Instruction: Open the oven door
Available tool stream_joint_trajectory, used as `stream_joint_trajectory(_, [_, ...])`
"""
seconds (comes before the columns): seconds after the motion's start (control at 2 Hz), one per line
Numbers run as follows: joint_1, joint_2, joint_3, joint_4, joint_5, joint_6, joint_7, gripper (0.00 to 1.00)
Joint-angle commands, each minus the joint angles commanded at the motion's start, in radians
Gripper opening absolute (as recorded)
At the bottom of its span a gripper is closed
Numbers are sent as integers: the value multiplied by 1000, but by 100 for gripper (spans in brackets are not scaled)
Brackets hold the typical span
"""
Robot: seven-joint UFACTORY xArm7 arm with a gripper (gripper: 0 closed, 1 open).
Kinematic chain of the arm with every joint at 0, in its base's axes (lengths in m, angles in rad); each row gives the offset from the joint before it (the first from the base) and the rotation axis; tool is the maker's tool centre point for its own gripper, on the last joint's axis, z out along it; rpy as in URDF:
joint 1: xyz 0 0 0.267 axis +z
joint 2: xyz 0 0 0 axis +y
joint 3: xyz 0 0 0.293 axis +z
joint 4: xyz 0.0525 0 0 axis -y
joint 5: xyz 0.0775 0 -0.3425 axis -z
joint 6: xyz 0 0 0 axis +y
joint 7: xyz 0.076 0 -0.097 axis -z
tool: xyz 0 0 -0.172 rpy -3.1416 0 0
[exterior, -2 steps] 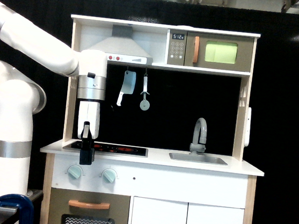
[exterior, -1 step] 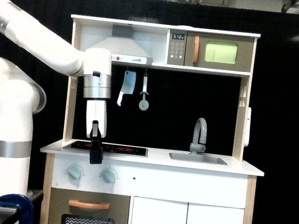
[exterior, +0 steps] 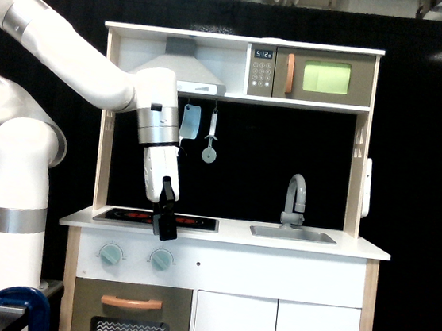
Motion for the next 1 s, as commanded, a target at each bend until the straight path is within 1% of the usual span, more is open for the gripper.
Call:
stream_joint_trajectory(0.5, [251, 221, -194, 225, 140, -109, -381, 100])
stream_joint_trajectory(1.0, [546, 498, -511, 535, 359, 84, -1064, 100])
